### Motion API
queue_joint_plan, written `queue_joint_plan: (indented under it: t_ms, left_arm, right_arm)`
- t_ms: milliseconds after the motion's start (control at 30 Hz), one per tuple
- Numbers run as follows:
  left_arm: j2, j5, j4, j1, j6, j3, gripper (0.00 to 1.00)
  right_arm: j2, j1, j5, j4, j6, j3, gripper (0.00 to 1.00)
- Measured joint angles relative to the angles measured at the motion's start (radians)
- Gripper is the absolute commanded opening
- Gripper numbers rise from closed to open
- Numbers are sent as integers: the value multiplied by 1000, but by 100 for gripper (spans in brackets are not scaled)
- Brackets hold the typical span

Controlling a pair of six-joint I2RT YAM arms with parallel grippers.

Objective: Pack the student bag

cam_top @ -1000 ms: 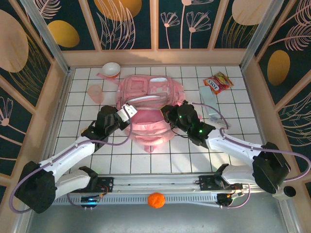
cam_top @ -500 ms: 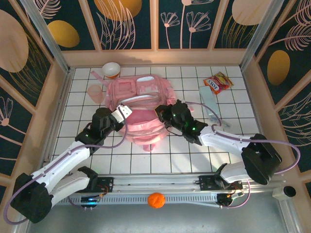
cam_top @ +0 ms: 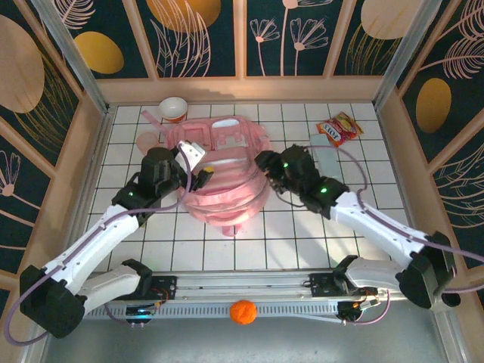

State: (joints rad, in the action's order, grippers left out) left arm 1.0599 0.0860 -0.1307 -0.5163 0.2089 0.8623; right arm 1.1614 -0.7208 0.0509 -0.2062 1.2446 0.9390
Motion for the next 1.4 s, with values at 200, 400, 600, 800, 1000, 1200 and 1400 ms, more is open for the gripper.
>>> queue_joint_plan:
  t_ms: [200, 400, 600, 800, 1000, 1200, 1400]
  left_arm:
    - [95, 97, 15, 0, -204, 119, 86]
    - [229, 143, 45, 0, -355, 177, 87]
    - [301, 143, 60, 0, -425, 198, 87]
    - [343, 146, 78, 0, -443, 236, 88]
    - [389, 147, 82, 0, -442, 260, 89]
    - [444, 150, 82, 0, -442, 300, 89]
    - [455, 150, 81, 0, -439, 314, 89]
  right_arm:
    - [-40, 241, -16, -262, -352, 106, 74]
    - [119, 446, -28, -418, -759, 187, 86]
    - [386, 616, -31, -469, -1032, 237, 91]
    - [648, 741, -33, -480, -1180, 361, 99]
    - [801, 767, -98, -480, -1270, 505, 99]
    - [894, 764, -170, -481, -1326, 623, 96]
    - [949, 756, -159, -484, -1354, 645, 85]
